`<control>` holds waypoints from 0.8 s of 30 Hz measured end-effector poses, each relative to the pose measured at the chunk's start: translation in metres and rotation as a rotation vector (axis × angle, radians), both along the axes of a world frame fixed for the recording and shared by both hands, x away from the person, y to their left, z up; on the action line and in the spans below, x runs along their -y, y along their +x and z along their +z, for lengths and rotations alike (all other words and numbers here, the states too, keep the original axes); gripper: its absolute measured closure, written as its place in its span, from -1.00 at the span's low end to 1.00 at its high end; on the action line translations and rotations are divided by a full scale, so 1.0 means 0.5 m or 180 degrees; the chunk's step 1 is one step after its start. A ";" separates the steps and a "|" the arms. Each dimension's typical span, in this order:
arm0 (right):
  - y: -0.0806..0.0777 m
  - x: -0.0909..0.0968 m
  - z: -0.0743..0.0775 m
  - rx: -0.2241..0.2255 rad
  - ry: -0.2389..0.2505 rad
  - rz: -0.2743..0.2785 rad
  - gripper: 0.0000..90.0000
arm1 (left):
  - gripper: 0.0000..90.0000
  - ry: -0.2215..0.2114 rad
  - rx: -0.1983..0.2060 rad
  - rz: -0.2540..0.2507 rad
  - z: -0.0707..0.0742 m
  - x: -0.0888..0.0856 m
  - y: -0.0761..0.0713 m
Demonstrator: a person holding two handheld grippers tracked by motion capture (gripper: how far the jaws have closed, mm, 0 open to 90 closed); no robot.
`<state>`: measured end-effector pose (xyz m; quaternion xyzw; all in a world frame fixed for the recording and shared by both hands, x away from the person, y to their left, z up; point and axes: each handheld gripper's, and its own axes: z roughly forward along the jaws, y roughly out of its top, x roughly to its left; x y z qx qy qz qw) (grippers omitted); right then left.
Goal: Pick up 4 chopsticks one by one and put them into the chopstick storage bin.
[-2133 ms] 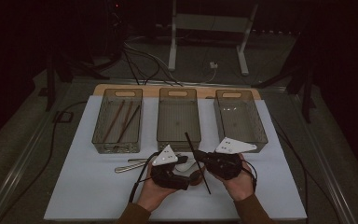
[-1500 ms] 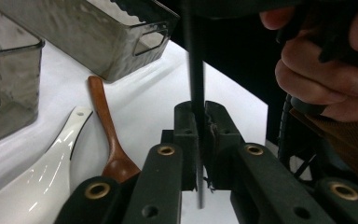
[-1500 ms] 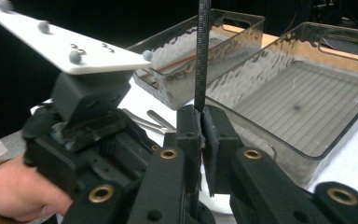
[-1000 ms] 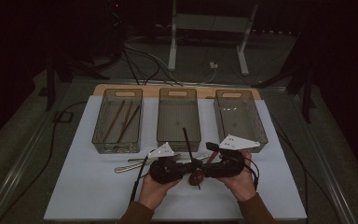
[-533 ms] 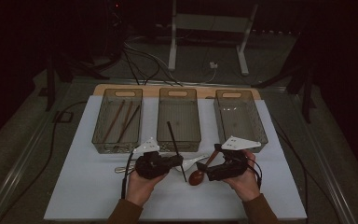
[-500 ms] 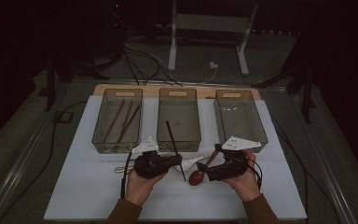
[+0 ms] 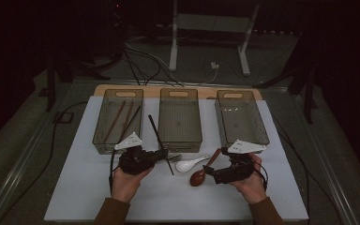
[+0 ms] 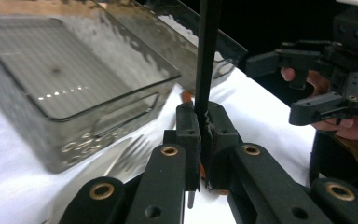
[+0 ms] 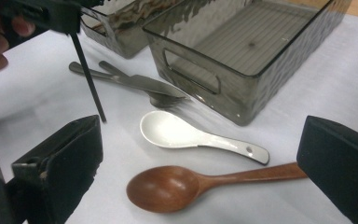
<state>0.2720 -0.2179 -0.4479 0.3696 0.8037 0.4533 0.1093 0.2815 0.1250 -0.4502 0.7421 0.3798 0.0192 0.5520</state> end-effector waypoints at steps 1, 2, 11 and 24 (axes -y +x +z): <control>0.000 0.002 -0.001 -0.0008 0.0000 -0.0013 -1.00 | 0.95 -0.0003 -0.0002 0.0023 0.001 -0.005 0.000; 0.000 0.005 -0.002 -0.0001 -0.0007 -0.0019 -1.00 | 0.95 0.0000 0.0002 0.0045 0.002 -0.011 0.001; -0.004 0.028 -0.014 0.0000 -0.0037 -0.0099 -1.00 | 0.95 0.0038 0.0012 0.0236 0.016 -0.063 0.003; -0.010 0.053 -0.024 0.0011 -0.0074 -0.0196 -1.00 | 0.95 0.0097 0.0015 0.0462 0.033 -0.127 0.008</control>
